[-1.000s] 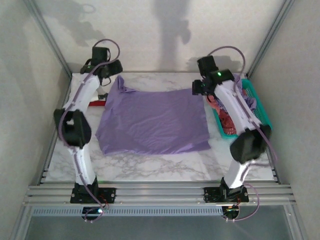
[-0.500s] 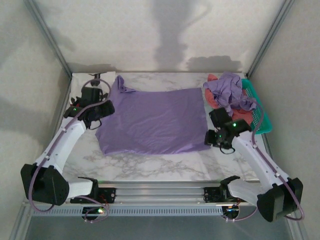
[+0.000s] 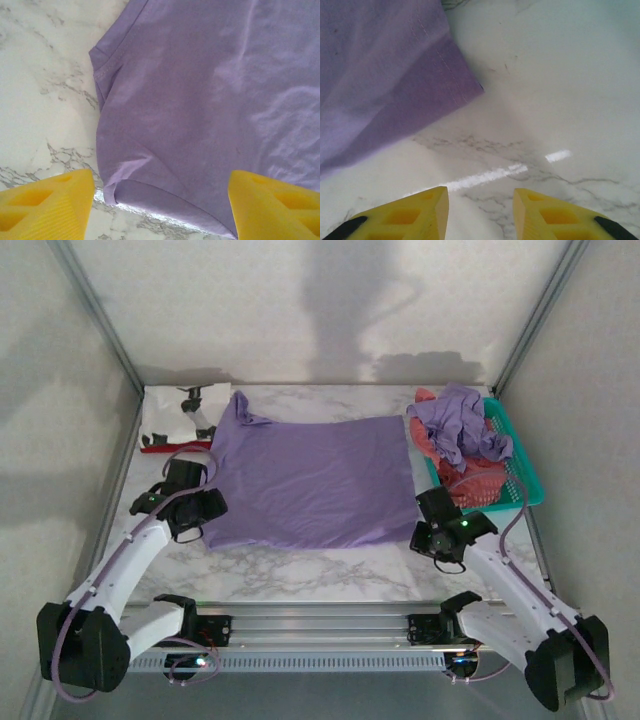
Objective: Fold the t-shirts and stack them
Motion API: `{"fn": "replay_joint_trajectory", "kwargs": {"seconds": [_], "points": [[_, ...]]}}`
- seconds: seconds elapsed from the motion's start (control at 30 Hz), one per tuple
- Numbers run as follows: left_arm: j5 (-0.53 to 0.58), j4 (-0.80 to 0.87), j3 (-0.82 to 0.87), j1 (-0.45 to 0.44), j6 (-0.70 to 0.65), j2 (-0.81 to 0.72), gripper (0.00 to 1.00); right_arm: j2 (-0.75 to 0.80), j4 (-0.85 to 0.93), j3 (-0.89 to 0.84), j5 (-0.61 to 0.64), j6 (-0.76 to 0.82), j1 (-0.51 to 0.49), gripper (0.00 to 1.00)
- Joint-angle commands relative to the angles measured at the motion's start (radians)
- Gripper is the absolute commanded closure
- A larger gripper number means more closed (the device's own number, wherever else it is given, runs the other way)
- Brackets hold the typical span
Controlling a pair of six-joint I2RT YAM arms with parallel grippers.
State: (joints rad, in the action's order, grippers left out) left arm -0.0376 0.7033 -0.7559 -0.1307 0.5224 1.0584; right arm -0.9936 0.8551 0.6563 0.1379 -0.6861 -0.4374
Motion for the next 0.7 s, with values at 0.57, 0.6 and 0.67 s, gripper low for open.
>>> {"fn": "replay_joint_trajectory", "kwargs": {"seconds": [0.57,0.6,0.67], "points": [[-0.029,-0.028,0.026,-0.015,0.025,0.028,0.31,-0.268,-0.266,-0.013,0.189,0.057,-0.073,0.60],[-0.028,-0.030,0.028,-0.015,0.025,0.025,0.31,-0.277,-0.260,-0.008,0.194,0.051,-0.073,0.61],[-0.026,-0.032,0.033,-0.016,0.027,0.020,0.31,-0.291,-0.254,-0.003,0.202,0.032,-0.074,0.62]]}}
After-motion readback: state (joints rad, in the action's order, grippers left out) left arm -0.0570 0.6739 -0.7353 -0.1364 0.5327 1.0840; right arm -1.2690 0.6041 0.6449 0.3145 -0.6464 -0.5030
